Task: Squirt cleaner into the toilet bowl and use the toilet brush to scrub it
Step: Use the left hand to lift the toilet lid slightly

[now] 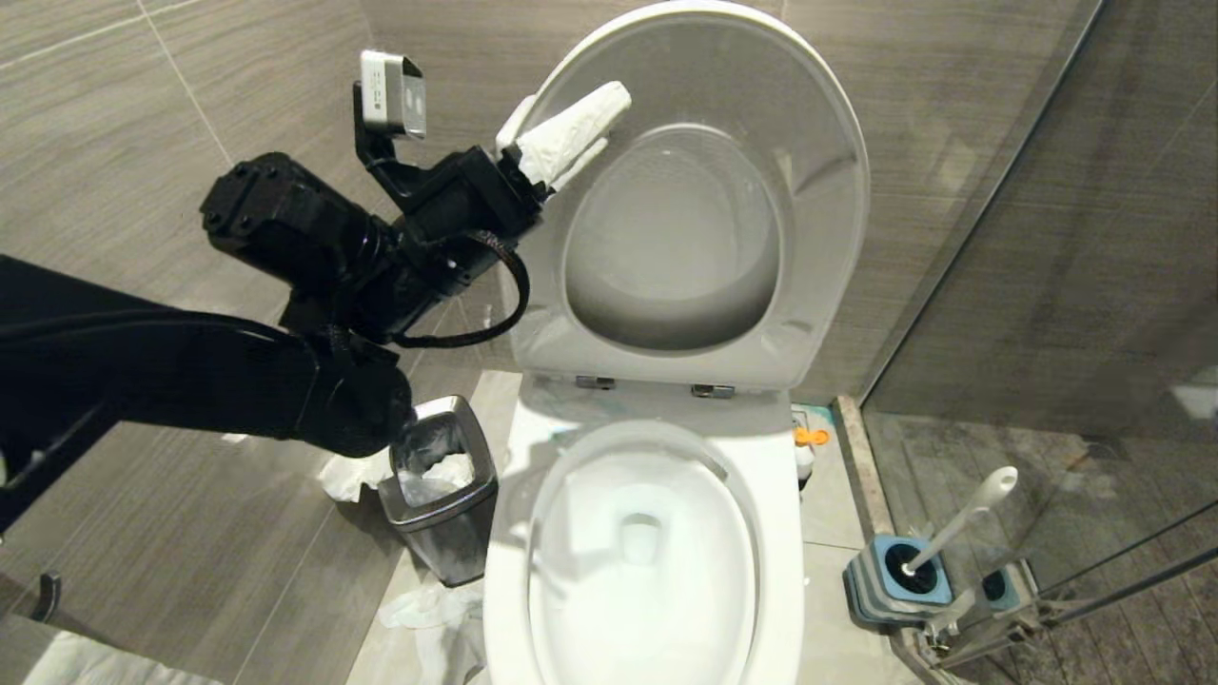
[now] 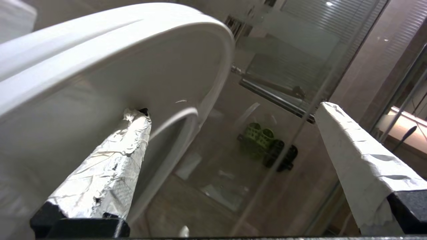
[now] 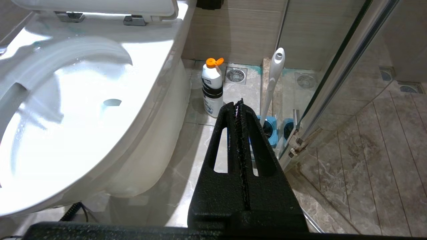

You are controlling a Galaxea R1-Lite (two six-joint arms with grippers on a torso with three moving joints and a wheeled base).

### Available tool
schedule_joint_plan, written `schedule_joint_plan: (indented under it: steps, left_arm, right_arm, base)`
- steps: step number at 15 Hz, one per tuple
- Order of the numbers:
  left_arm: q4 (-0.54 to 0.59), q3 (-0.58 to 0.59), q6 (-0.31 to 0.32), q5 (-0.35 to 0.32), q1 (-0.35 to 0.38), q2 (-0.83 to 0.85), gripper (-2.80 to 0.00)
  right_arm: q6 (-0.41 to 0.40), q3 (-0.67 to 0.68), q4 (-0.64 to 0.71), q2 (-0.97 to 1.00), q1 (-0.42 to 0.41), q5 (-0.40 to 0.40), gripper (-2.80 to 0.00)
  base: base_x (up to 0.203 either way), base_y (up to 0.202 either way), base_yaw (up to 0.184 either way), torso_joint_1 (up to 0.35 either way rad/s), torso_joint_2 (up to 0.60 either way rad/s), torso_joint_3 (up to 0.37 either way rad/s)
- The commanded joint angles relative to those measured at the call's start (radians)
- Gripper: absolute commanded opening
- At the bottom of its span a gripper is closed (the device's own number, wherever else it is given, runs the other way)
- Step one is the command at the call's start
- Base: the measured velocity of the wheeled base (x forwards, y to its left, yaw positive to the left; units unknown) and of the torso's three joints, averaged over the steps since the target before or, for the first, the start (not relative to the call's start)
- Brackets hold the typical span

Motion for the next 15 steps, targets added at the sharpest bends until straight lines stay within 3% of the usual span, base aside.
schedule_joint_plan:
  steps: [1, 12, 15]
  left_arm:
    - [-0.01, -0.171, -0.007, 0.003, 0.004, 0.123, 0.0]
    - [0.136, -0.598, 0.003, -0.005, 0.089, 0.381, 0.0]
    - [0.183, -0.614, 0.003, -0.015, 0.094, 0.393, 0.0]
  right_arm:
    - [0.001, 0.001, 0.0, 0.0, 0.0, 0.0, -2.8]
    - [0.001, 0.0, 0.0, 0.0, 0.0, 0.0, -2.8]
    - [0.001, 0.001, 0.0, 0.0, 0.0, 0.0, -2.8]
  base:
    - [0.0, 0.0, 0.0, 0.0, 0.0, 0.0]
    - [0.0, 0.0, 0.0, 0.0, 0.0, 0.0]
    - [0.0, 0.0, 0.0, 0.0, 0.0, 0.0]
